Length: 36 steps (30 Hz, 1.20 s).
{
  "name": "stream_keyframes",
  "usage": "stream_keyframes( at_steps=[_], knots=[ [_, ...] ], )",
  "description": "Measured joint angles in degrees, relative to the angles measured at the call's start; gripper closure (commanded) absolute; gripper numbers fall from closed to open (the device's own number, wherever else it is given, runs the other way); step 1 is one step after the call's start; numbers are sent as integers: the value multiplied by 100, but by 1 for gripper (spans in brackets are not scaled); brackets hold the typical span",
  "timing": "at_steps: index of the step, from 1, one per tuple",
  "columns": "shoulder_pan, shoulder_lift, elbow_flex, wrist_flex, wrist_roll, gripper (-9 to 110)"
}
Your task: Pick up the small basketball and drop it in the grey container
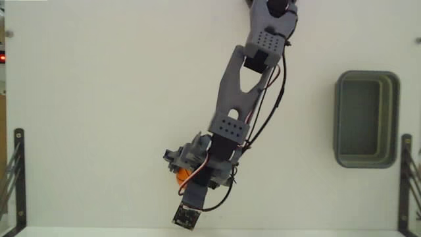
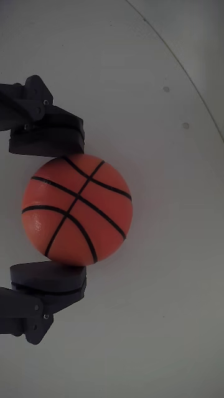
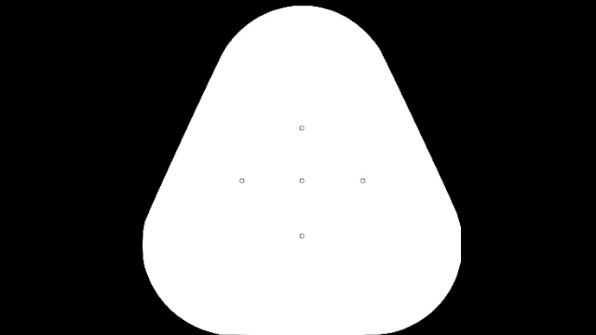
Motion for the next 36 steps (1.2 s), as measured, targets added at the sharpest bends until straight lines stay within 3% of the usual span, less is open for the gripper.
stream_keyframes(
  at_steps=[36],
  knots=[
    [0,0,0,0,0,2]
  ],
)
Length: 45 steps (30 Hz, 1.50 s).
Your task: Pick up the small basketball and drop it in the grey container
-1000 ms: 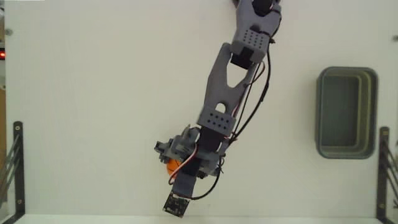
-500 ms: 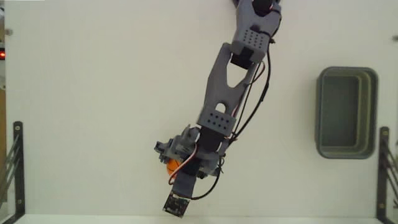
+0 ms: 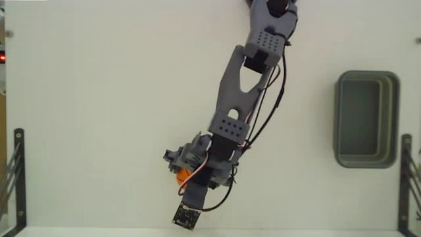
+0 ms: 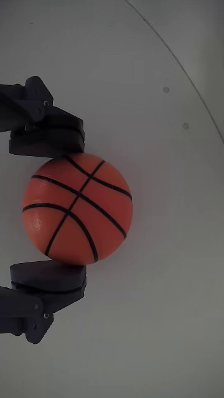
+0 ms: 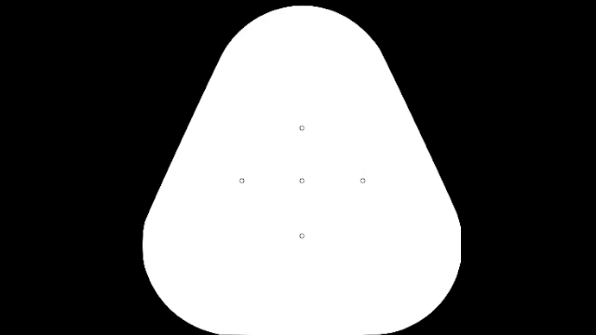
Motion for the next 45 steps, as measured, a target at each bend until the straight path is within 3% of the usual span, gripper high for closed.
stream_keyframes(
  at_steps=[45],
  knots=[
    [0,0,0,0,0,14]
  ],
)
